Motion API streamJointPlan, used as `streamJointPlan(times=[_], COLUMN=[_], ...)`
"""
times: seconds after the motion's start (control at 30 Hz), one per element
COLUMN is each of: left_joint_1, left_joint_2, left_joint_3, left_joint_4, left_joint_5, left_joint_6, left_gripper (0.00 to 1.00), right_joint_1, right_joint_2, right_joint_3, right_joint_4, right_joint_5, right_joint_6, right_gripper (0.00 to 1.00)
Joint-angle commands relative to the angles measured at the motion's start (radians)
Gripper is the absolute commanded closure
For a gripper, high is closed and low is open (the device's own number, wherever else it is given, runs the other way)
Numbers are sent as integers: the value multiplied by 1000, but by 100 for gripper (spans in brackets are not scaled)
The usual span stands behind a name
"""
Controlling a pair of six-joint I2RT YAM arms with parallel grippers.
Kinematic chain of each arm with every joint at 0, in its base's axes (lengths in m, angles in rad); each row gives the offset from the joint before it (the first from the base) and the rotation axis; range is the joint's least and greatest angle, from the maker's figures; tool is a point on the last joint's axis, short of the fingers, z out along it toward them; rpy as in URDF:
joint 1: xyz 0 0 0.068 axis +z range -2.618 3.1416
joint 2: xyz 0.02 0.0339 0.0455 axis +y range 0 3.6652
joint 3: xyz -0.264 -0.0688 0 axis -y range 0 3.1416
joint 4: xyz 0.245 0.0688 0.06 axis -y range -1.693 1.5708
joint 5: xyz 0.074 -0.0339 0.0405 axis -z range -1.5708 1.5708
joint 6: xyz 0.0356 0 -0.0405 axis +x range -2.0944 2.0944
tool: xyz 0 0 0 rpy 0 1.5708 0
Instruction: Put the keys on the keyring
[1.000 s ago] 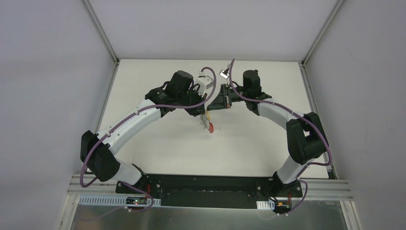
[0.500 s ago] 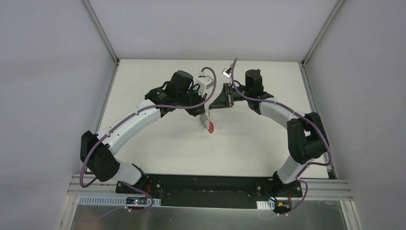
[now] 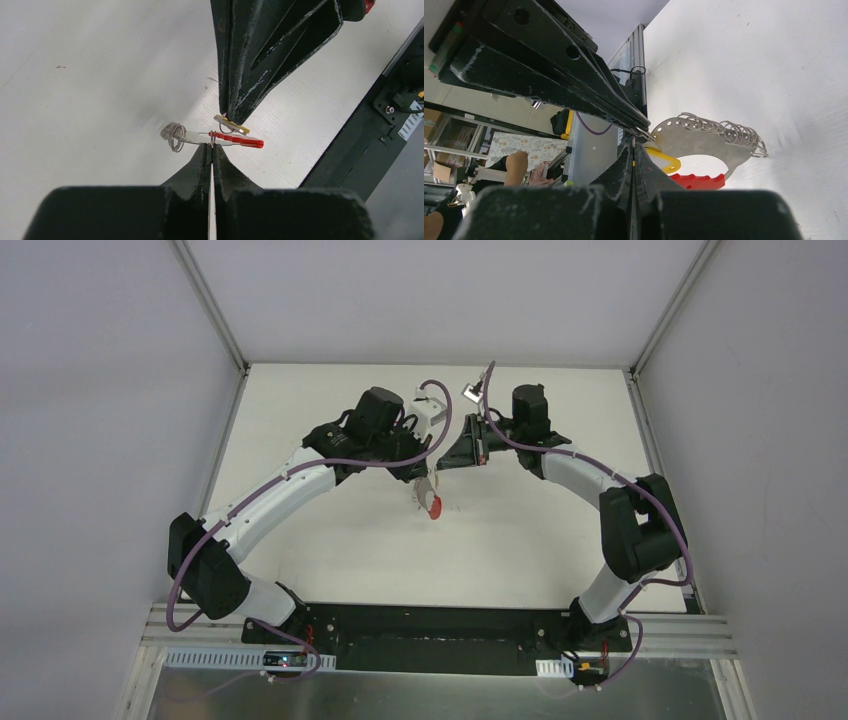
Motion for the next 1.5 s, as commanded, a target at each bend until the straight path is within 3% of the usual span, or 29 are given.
streamJointPlan(times=[0.0,0.5,1.03,1.47], left_joint_1=[-13,-11,-8,-8], left_joint_2=[-33,-39,-81,-83], left_joint_3=[0,3,-20,-32], left_joint_4=[32,22,15,26], left_joint_5=[-4,7,21,51], left_joint_6=[22,31,73,82], left_gripper=[100,100,100,100], right_joint_1=[11,22,20,27], right_joint_2=[0,23,-33,-47], right_joint_3=[4,3,24,26], right_joint_4=[114,107,-64,-72], right_joint_5=[-53,-30,-3,-7], right_joint_6=[60,43,-113,-117], right_gripper=[100,100,100,100])
